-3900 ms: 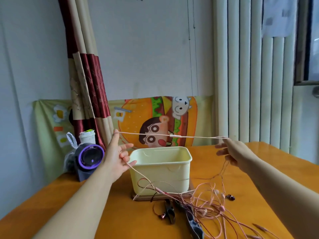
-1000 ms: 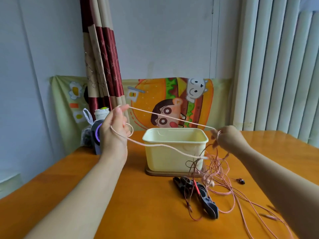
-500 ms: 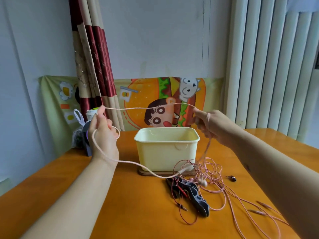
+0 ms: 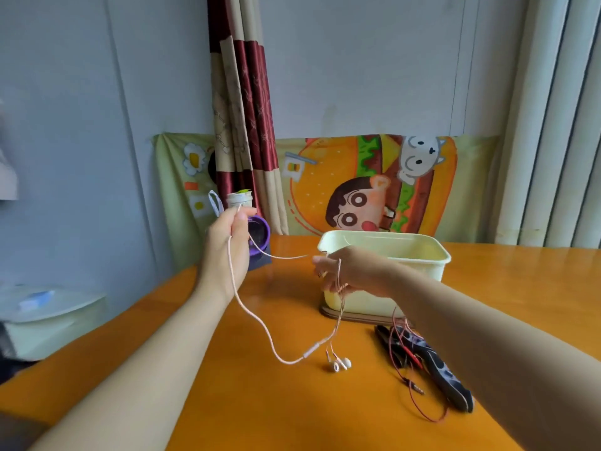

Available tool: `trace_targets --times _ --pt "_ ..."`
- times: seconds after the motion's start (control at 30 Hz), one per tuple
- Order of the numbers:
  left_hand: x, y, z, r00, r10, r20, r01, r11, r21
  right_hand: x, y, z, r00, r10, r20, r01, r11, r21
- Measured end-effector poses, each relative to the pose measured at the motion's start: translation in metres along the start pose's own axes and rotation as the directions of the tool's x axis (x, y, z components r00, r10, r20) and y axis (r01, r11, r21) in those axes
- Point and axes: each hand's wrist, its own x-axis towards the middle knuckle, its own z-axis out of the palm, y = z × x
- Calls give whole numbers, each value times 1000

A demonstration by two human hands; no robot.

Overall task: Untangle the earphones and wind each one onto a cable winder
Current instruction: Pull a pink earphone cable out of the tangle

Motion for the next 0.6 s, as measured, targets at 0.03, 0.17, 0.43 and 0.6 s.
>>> trace_targets --times 0.03,0.17,0.43,0.6 --pt "0 -4 -4 1000 14 17 -15 999 44 3 3 2 1000 -9 -2 9 993 -115" --pt "2 -27 -4 990 -32 137 1 976 218 3 18 -5 999 2 42 18 883 -469" --pt "-19 -71 12 723 -522 453 86 718 690 -3 71 4 989 142 45 -58 644 -762" --pt "-25 -78 4 663 -587 466 -5 618 786 -6 97 11 977 214 -18 -142 579 -803"
